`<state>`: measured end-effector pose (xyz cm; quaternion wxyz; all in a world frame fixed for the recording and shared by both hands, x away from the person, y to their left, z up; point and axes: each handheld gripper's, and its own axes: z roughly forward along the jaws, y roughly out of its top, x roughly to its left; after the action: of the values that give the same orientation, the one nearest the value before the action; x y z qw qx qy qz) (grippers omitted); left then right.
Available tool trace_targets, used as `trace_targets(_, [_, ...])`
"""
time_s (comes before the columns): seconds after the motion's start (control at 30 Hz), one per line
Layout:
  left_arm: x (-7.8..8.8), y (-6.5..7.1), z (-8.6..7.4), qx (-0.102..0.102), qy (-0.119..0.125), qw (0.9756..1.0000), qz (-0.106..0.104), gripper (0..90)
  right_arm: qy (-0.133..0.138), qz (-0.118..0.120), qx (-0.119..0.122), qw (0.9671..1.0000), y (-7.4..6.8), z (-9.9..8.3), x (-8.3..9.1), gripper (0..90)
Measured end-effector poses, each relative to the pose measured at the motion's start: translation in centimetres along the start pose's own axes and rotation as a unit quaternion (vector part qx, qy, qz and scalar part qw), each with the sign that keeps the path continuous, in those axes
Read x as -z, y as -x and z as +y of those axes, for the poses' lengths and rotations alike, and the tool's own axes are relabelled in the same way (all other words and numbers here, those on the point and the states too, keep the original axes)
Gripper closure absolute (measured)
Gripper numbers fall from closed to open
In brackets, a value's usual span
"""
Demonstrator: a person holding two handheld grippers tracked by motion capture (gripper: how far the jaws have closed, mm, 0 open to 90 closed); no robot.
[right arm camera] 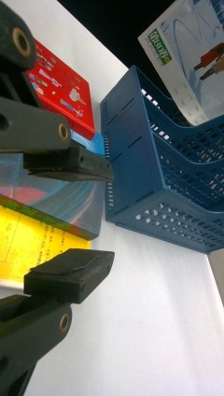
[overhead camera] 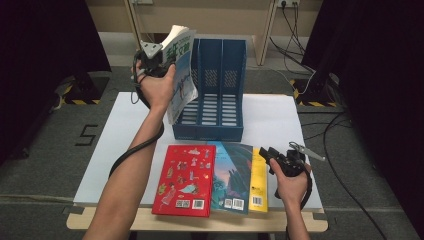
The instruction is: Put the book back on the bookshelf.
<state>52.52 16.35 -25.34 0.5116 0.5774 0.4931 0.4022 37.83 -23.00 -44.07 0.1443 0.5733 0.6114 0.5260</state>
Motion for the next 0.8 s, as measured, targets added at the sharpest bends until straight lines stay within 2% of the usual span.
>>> trace_targets(0.37, [0.8,-0.4,0.7,0.007,0.014,0.9998,0.01,73.8,-0.002,0.001,0.0,1.0,-0.1,-0.1,0.0,55.0])
trace_targets(0.57, [0.2,0.2,0.5,0.006,0.009,0.9999,0.008,73.8,-0.007,0.0,-0.005,1.0,-0.1,-0.3,-0.1,54.9])
trace_targets(0.6, [0.1,0.3,0.5,0.004,0.007,0.9999,0.008,73.8,-0.005,0.0,0.001,1.0,0.0,-0.3,-0.2,54.9])
trace_targets(0.8, [-0.4,0.7,0.4,0.002,0.004,0.9999,0.011,73.8,-0.004,0.002,0.0,1.0,0.0,-0.2,-0.1,55.0])
